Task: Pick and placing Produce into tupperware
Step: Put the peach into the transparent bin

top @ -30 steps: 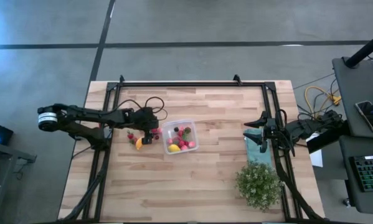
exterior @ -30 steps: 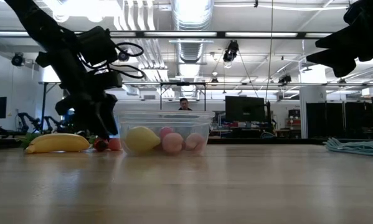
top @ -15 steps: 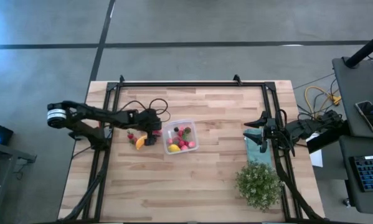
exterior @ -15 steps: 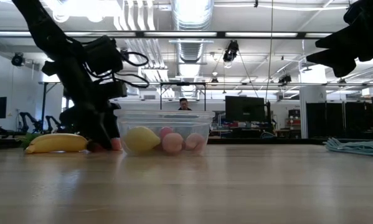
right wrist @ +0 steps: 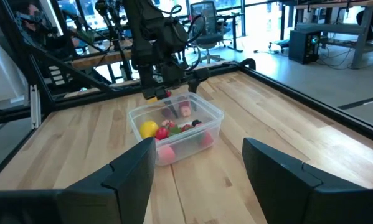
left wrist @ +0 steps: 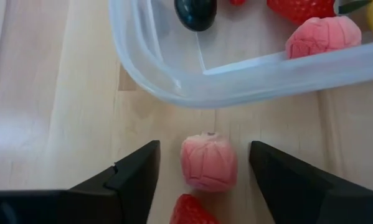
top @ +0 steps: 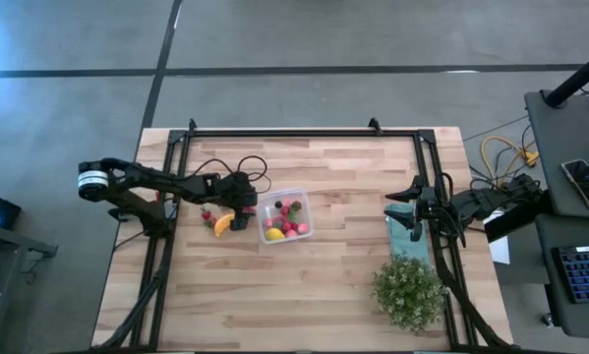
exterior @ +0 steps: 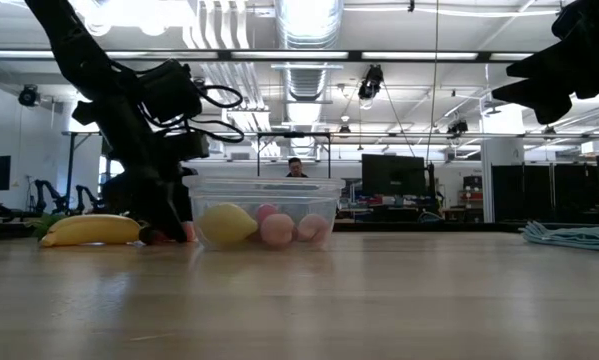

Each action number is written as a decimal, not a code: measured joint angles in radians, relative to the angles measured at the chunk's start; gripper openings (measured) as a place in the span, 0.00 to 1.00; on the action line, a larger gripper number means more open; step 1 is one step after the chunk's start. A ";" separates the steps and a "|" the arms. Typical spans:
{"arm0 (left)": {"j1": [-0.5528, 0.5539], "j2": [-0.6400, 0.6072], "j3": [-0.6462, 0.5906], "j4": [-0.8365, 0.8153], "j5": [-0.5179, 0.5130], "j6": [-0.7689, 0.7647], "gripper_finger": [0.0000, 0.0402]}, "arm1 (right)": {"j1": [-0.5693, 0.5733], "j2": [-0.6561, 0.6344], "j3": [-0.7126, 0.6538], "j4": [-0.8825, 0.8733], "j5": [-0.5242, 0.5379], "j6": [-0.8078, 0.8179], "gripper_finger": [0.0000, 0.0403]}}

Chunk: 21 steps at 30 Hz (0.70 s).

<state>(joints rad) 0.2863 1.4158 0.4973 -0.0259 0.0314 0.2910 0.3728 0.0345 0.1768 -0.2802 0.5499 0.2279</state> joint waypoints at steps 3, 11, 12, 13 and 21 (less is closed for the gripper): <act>0.000 0.000 0.000 -0.001 0.005 0.001 0.51 | 0.000 0.000 0.000 0.000 0.000 0.000 0.58; -0.001 0.001 0.000 -0.001 0.004 0.003 0.34 | 0.000 0.000 0.000 0.000 0.000 0.000 0.58; -0.001 0.001 0.000 -0.002 0.003 0.003 0.33 | 0.000 0.000 0.000 0.000 0.000 0.000 0.58; -0.001 0.001 0.000 -0.003 0.001 0.003 0.32 | 0.000 0.000 0.000 0.000 0.000 0.000 0.58; 0.001 -0.039 0.014 -0.078 -0.041 0.004 0.24 | 0.000 0.000 0.000 0.000 0.000 0.000 0.58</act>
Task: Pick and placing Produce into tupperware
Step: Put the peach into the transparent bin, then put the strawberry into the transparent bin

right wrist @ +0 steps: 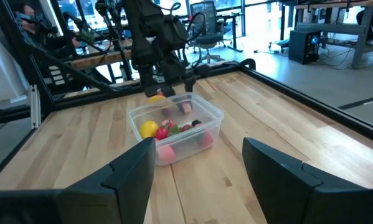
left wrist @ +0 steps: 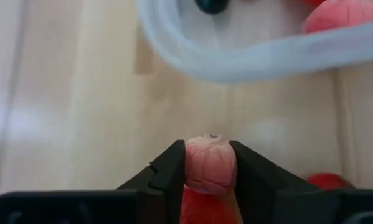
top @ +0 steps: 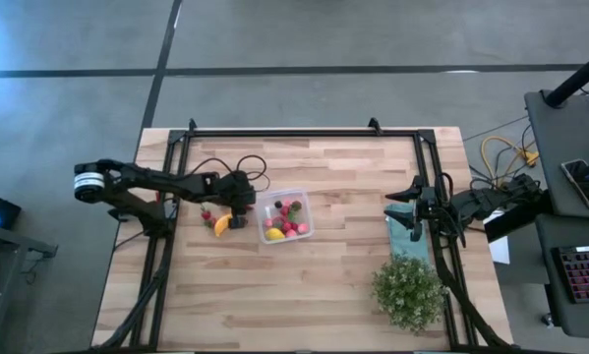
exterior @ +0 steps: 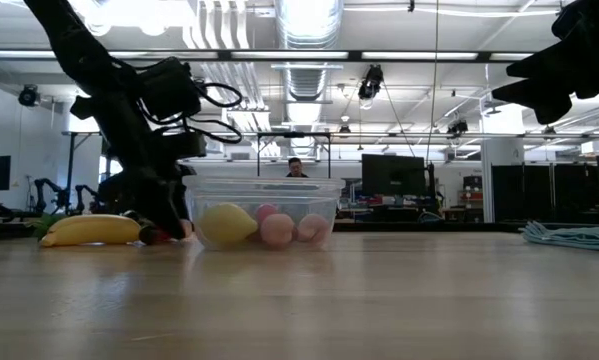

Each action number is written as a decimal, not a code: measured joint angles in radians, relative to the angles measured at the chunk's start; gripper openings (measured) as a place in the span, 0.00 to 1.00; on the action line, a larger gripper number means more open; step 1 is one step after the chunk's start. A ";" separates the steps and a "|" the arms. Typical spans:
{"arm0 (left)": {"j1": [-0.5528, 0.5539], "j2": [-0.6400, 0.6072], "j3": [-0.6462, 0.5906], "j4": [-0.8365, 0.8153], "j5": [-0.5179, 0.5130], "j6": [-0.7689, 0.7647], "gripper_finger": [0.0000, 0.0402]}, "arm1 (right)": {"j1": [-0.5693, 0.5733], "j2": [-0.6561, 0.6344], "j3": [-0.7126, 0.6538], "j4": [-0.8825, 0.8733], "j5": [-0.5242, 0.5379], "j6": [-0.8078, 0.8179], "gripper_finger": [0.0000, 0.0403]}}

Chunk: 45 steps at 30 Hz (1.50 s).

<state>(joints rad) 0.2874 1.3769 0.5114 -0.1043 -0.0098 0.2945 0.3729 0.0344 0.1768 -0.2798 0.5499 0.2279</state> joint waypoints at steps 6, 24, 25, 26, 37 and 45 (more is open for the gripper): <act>0.000 -0.109 0.033 -0.099 -0.022 -0.001 0.23 | 0.000 0.000 0.000 0.000 0.000 0.000 0.58; -0.057 -0.170 0.165 -0.080 0.024 -0.027 0.27 | 0.000 0.000 0.000 0.000 0.000 0.000 0.58; -0.063 -0.148 0.174 -0.044 0.027 -0.025 0.28 | 0.000 0.000 0.000 0.000 0.000 0.000 0.58; -0.071 -0.131 0.180 -0.014 0.029 -0.022 0.29 | 0.000 0.000 0.000 0.000 0.000 0.000 0.58; -0.126 -0.036 0.217 -0.018 0.109 -0.198 0.49 | 0.000 0.001 0.000 -0.001 0.000 0.000 0.58; -0.211 -0.109 0.216 -0.223 -0.012 -0.585 0.55 | 0.000 0.000 0.000 0.000 0.000 0.000 0.58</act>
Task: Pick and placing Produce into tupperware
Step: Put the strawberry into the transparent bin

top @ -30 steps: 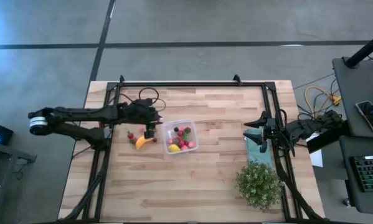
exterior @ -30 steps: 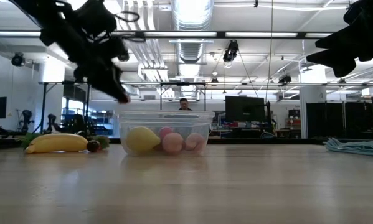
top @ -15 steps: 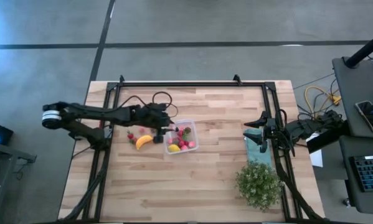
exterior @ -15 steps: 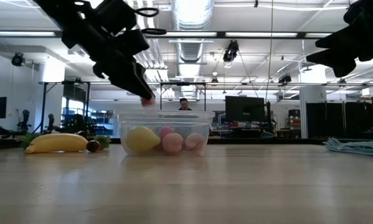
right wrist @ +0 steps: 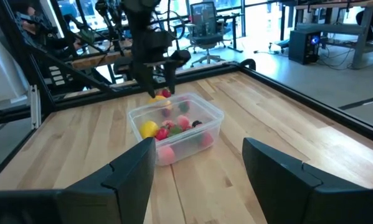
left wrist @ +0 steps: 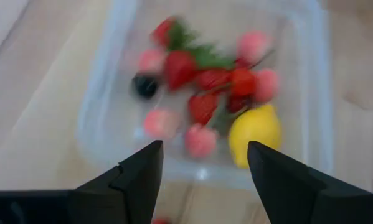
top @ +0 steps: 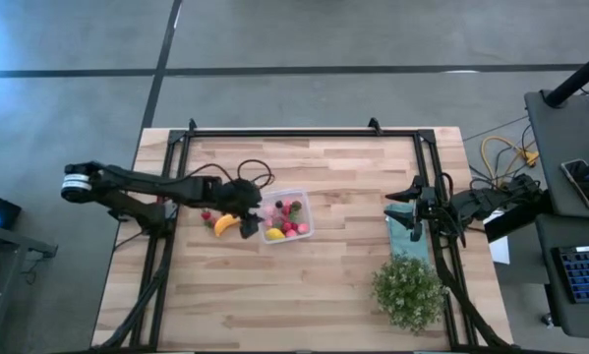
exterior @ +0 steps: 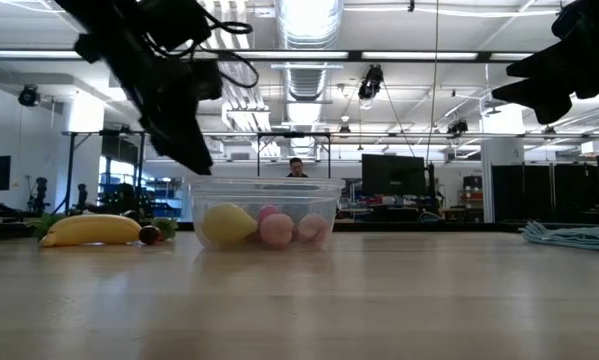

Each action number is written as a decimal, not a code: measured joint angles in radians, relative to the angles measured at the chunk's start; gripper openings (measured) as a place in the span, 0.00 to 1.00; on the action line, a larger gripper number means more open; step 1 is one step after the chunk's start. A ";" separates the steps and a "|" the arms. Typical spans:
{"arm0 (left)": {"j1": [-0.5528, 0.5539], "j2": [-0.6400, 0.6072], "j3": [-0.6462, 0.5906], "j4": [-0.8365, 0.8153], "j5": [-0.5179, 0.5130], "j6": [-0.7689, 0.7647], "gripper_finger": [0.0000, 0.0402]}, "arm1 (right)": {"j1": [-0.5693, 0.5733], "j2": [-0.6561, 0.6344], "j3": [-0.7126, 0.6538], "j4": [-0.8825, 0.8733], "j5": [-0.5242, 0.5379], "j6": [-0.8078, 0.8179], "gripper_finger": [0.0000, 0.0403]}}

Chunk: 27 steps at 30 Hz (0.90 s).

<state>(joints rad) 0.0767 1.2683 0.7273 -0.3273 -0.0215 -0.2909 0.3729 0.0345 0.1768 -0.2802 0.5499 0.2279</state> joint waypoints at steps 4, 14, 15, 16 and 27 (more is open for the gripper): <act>-0.037 -0.064 0.000 -0.106 -0.147 -0.201 0.55 | 0.000 0.000 0.000 0.000 0.000 0.000 0.58; -0.059 -0.135 -0.022 -0.351 -0.241 -0.141 0.55 | 0.000 0.000 0.000 0.000 0.000 0.000 0.58; -0.059 -0.138 -0.032 -0.358 -0.237 -0.068 0.55 | 0.000 0.000 0.000 0.000 0.000 0.000 0.58; -0.059 -0.139 -0.041 -0.362 -0.237 -0.008 0.55 | 0.000 0.000 0.000 0.000 0.000 0.000 0.58; -0.022 -0.144 -0.168 -0.229 -0.215 0.123 0.55 | 0.000 0.000 0.000 0.000 0.000 0.000 0.58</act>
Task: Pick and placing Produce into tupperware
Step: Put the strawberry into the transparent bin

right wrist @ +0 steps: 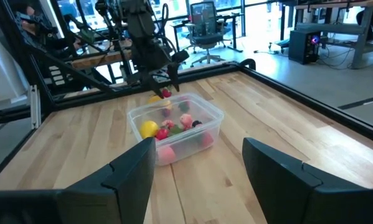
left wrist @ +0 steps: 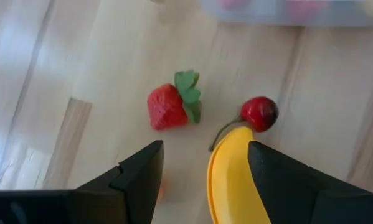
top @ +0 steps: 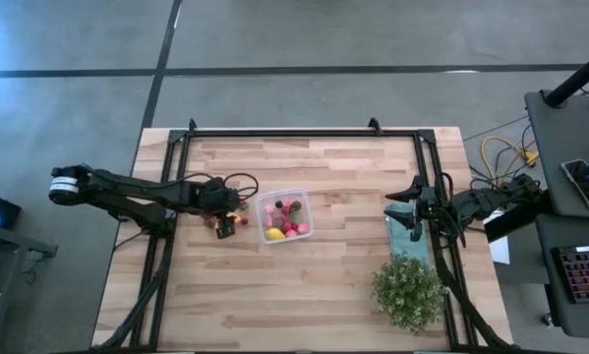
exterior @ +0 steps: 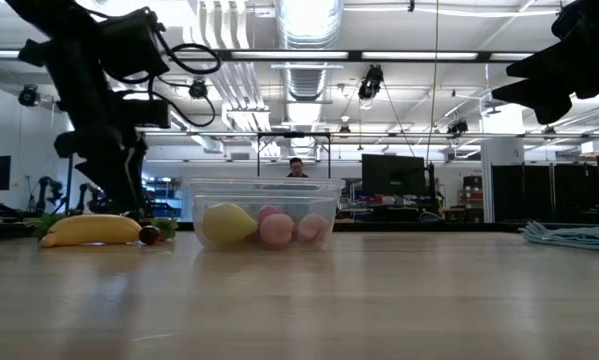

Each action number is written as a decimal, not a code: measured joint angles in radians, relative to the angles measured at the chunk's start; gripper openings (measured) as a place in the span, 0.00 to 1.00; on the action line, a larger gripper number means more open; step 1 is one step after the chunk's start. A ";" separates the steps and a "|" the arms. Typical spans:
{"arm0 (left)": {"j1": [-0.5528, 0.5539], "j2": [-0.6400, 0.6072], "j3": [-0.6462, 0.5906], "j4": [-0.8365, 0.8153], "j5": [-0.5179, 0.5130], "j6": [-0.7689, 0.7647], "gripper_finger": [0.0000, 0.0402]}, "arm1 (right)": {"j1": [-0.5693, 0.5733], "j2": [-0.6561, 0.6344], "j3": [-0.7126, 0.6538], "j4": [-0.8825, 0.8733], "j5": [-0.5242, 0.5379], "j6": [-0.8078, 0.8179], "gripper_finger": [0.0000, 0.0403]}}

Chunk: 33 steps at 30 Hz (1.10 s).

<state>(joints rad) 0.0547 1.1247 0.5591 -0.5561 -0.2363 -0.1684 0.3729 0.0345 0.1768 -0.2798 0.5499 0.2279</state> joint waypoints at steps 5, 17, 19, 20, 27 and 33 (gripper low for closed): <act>0.021 -0.002 -0.006 0.028 -0.004 0.050 0.55 | 0.000 0.000 0.000 0.000 0.000 0.000 0.58; 0.163 -0.004 -0.042 0.113 0.133 0.241 0.55 | 0.000 0.000 0.000 0.000 0.000 0.000 0.58; 0.169 -0.004 -0.054 0.136 0.136 0.257 0.55 | 0.000 0.000 0.000 0.000 0.000 0.000 0.58; 0.173 -0.004 -0.058 0.145 0.138 0.261 0.55 | 0.000 0.000 0.000 0.000 0.000 0.000 0.58; 0.214 -0.001 -0.070 0.193 0.181 0.333 0.55 | 0.000 0.000 0.000 0.000 0.000 0.000 0.58; 0.243 -0.001 -0.077 0.203 0.212 0.344 0.55 | 0.000 0.000 0.000 0.000 0.000 0.000 0.58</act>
<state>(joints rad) 0.2979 1.1233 0.4824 -0.3533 -0.0243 0.1751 0.3727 0.0345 0.1768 -0.2800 0.5499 0.2279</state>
